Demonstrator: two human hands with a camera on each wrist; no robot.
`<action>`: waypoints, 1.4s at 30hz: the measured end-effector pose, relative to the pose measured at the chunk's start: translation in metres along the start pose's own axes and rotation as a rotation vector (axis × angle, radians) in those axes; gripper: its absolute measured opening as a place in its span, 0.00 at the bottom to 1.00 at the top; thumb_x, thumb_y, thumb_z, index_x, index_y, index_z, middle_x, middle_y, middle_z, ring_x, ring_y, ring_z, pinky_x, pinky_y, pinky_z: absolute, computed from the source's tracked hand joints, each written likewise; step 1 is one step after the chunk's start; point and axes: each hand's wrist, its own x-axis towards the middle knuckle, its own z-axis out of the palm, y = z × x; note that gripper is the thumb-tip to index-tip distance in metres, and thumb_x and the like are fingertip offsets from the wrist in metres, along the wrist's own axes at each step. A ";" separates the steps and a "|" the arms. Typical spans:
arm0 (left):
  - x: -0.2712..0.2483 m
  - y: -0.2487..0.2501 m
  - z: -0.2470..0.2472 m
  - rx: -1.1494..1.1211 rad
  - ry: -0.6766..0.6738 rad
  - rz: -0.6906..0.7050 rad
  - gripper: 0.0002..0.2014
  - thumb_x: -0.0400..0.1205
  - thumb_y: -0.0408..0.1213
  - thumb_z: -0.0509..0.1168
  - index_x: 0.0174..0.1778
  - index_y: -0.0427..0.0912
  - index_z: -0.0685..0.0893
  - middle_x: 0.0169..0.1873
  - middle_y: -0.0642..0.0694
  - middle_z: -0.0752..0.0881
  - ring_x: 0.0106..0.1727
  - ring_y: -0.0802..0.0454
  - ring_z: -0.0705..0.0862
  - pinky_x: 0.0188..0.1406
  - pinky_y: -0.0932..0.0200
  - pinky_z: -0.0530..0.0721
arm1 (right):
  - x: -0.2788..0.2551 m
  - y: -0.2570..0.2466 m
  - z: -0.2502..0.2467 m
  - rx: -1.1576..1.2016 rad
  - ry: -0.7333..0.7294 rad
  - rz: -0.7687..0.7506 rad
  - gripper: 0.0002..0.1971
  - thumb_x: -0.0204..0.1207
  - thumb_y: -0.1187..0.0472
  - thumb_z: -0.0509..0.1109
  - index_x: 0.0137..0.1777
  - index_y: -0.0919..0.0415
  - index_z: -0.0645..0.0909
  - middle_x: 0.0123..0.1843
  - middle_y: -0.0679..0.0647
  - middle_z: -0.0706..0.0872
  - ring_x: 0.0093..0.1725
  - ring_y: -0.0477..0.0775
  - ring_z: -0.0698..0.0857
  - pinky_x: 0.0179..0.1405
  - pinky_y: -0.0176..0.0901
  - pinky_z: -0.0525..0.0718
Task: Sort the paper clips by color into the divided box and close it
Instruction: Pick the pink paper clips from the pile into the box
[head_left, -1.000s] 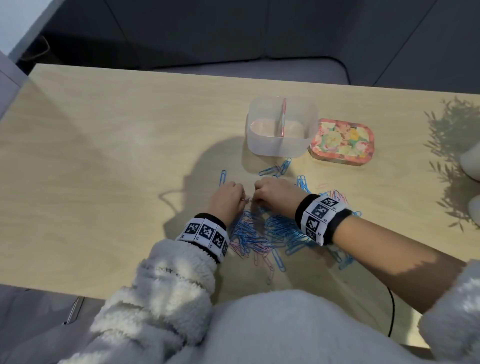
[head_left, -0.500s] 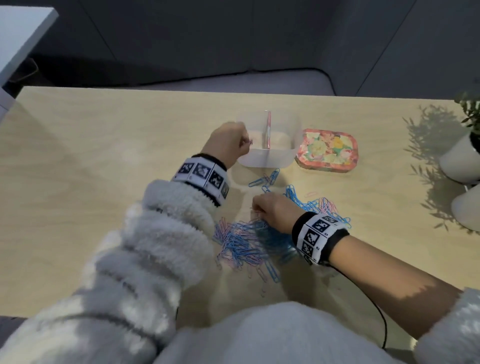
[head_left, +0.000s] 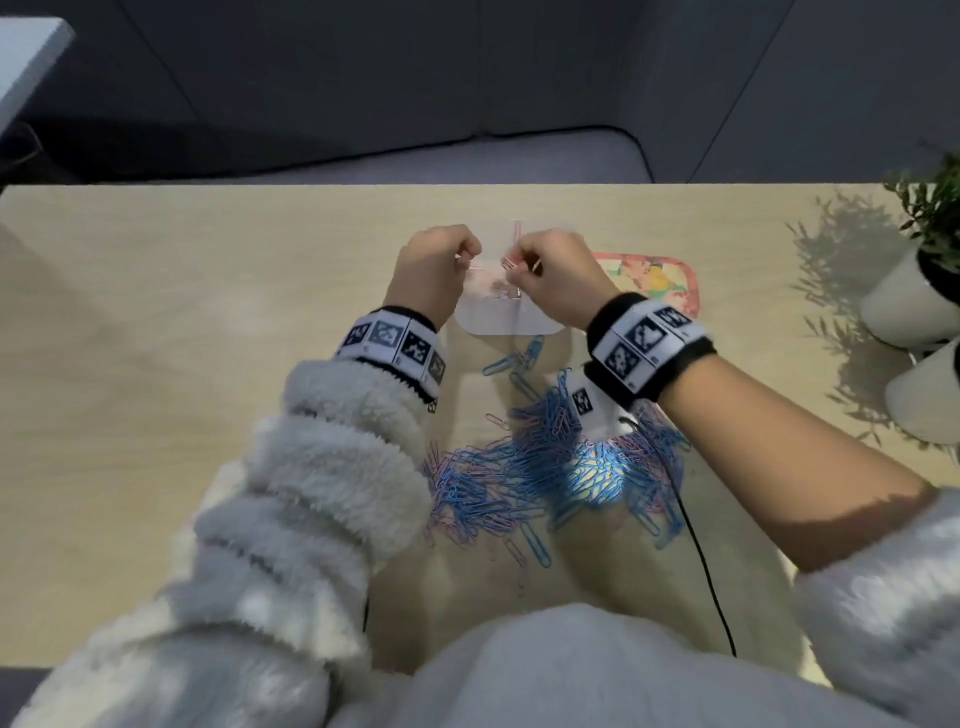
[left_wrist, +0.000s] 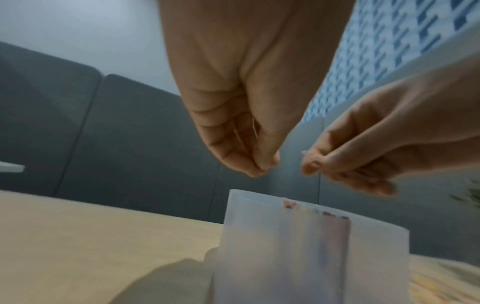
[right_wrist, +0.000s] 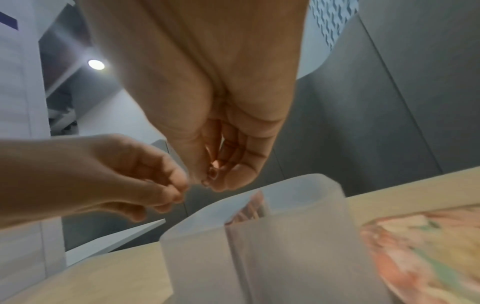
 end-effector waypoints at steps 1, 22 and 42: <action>-0.008 -0.002 -0.003 -0.023 0.054 -0.008 0.10 0.77 0.25 0.59 0.47 0.37 0.85 0.46 0.41 0.88 0.47 0.43 0.84 0.49 0.54 0.79 | 0.009 -0.005 0.001 -0.016 -0.004 0.003 0.07 0.76 0.65 0.67 0.46 0.66 0.85 0.45 0.58 0.87 0.45 0.53 0.80 0.54 0.48 0.80; -0.108 -0.003 0.062 0.112 -0.454 0.045 0.08 0.76 0.33 0.65 0.49 0.37 0.84 0.50 0.38 0.82 0.54 0.39 0.78 0.54 0.46 0.78 | -0.037 0.048 0.068 -0.263 -0.165 0.108 0.08 0.78 0.60 0.65 0.50 0.62 0.83 0.52 0.59 0.86 0.50 0.62 0.85 0.49 0.50 0.82; -0.177 -0.068 0.018 -0.449 -0.255 -0.674 0.08 0.79 0.43 0.64 0.35 0.47 0.76 0.32 0.49 0.84 0.36 0.49 0.81 0.42 0.51 0.78 | -0.086 -0.006 0.094 0.089 -0.553 -0.041 0.07 0.74 0.59 0.68 0.47 0.60 0.83 0.30 0.43 0.75 0.32 0.47 0.74 0.33 0.40 0.71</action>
